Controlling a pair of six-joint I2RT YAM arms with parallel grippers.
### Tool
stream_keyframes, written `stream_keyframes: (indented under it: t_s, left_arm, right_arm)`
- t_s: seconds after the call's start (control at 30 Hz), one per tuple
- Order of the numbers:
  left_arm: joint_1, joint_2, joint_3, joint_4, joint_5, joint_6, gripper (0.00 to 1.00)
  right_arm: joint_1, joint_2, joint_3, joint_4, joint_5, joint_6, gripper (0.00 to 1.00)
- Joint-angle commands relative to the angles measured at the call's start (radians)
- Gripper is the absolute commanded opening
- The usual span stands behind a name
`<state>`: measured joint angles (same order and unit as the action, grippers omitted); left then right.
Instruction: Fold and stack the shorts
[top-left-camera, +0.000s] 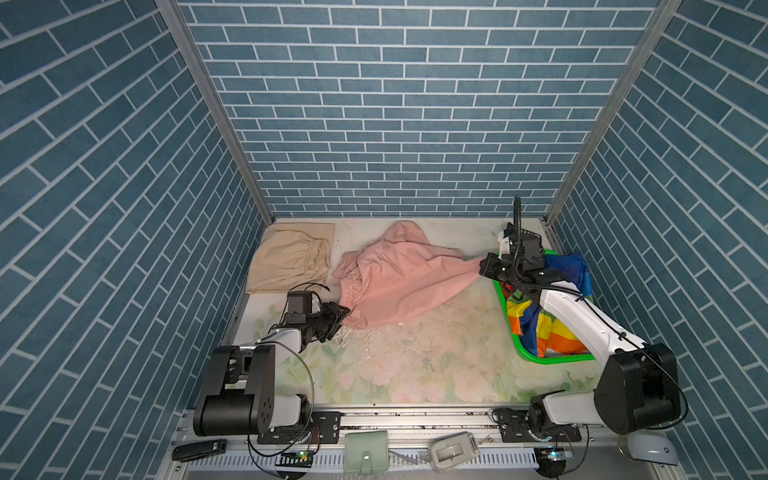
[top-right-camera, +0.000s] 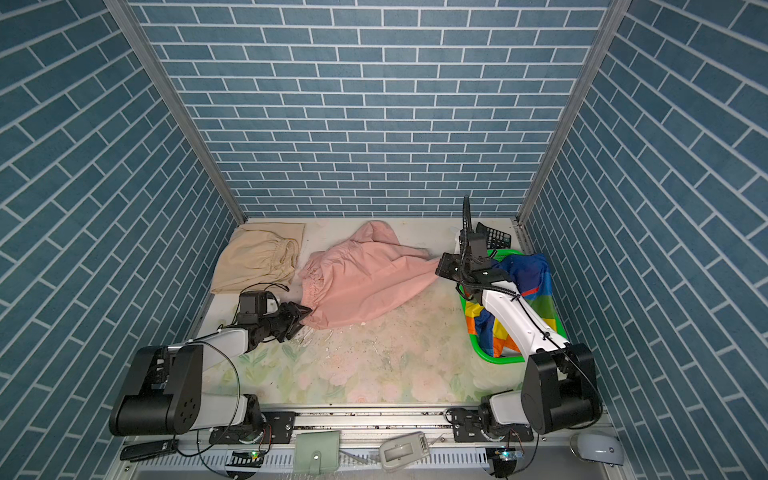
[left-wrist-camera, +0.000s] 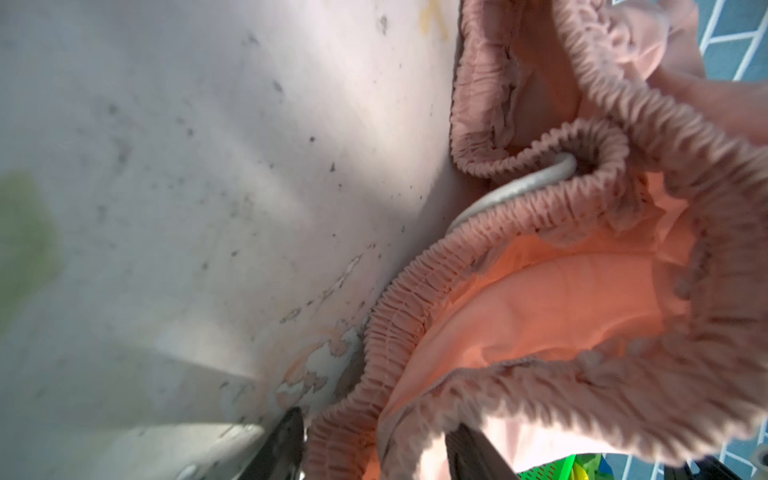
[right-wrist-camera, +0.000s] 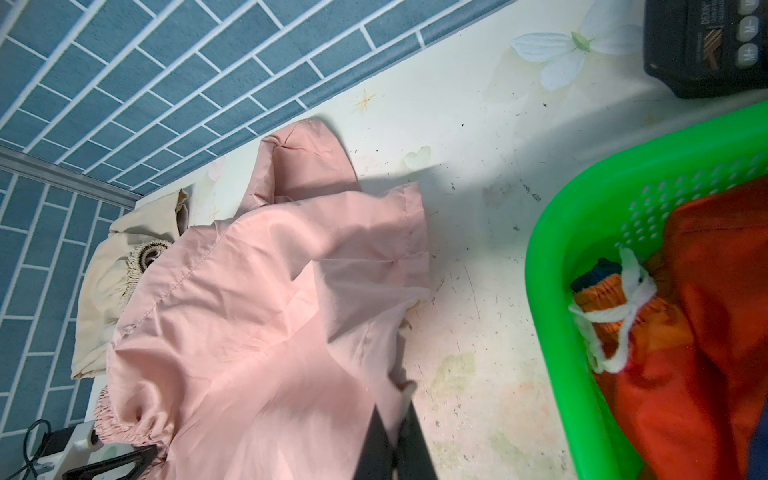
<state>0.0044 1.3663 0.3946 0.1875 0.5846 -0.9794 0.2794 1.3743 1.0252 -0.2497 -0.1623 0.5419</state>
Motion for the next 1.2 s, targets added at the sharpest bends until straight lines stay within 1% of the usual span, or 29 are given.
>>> stream_keyframes:
  t_s: [0.0, 0.03, 0.1, 0.23, 0.33, 0.4, 0.5, 0.57, 0.67, 0.73, 0.87, 0.93, 1.0, 1.03, 1.07, 1.1, 1.17]
  left_arm:
    - [-0.012, -0.027, -0.044, 0.006, -0.036, -0.012, 0.61]
    - [-0.012, -0.055, -0.060, -0.008, -0.046, -0.009, 0.65]
    - [-0.012, -0.113, -0.075, -0.068, -0.065, 0.014, 0.70]
    - [-0.012, -0.203, -0.099, -0.174, -0.066, 0.043, 0.72]
    - [-0.013, -0.269, -0.130, -0.211, -0.074, 0.037, 0.73]
    - [-0.016, -0.298, -0.158, -0.195, -0.082, 0.021, 0.66]
    - [-0.021, -0.292, -0.165, -0.175, -0.092, 0.016, 0.65]
    - [-0.024, -0.255, -0.158, -0.148, -0.097, 0.014, 0.65]
    - [-0.030, -0.177, -0.157, -0.058, -0.096, -0.007, 0.64]
    - [-0.048, -0.115, -0.151, 0.006, -0.093, -0.015, 0.59]
    - [-0.085, 0.007, -0.130, 0.087, -0.098, -0.009, 0.46]
    - [-0.094, 0.047, -0.129, 0.111, -0.109, 0.007, 0.42]
    - [-0.101, 0.088, -0.130, 0.139, -0.109, 0.031, 0.30]
    - [-0.103, 0.109, -0.130, 0.161, -0.105, 0.044, 0.20]
    - [-0.104, 0.132, -0.127, 0.177, -0.098, 0.056, 0.06]
    - [-0.104, 0.147, -0.122, 0.183, -0.086, 0.062, 0.00]
    - [-0.104, 0.160, -0.082, 0.150, -0.053, 0.088, 0.00]
  right_arm:
    - [-0.004, 0.003, -0.003, 0.021, -0.016, -0.005, 0.00]
    - [-0.004, 0.001, -0.004, 0.021, -0.017, -0.005, 0.00]
    - [-0.005, -0.004, -0.008, 0.020, -0.017, -0.005, 0.00]
    - [-0.005, -0.011, -0.014, 0.028, -0.014, -0.002, 0.00]
    - [-0.005, -0.006, -0.018, 0.045, -0.025, 0.012, 0.00]
    - [-0.004, -0.002, -0.023, 0.059, -0.033, 0.022, 0.00]
    - [-0.003, 0.002, -0.030, 0.072, -0.040, 0.036, 0.00]
    - [-0.002, 0.000, -0.029, 0.076, -0.048, 0.041, 0.00]
    - [-0.001, -0.006, -0.027, 0.070, -0.047, 0.041, 0.00]
    - [0.000, -0.013, -0.029, 0.065, -0.046, 0.038, 0.00]
    - [0.000, -0.031, -0.034, 0.055, -0.040, 0.035, 0.00]
    - [0.000, -0.041, -0.038, 0.052, -0.037, 0.033, 0.00]
    - [0.000, -0.046, -0.039, 0.047, -0.032, 0.029, 0.00]
    - [0.000, -0.047, -0.037, 0.043, -0.029, 0.026, 0.00]
    - [0.000, -0.047, -0.035, 0.041, -0.029, 0.024, 0.00]
    - [-0.001, -0.046, -0.030, 0.038, -0.029, 0.023, 0.00]
    - [0.000, -0.045, -0.008, 0.020, -0.031, 0.013, 0.00]
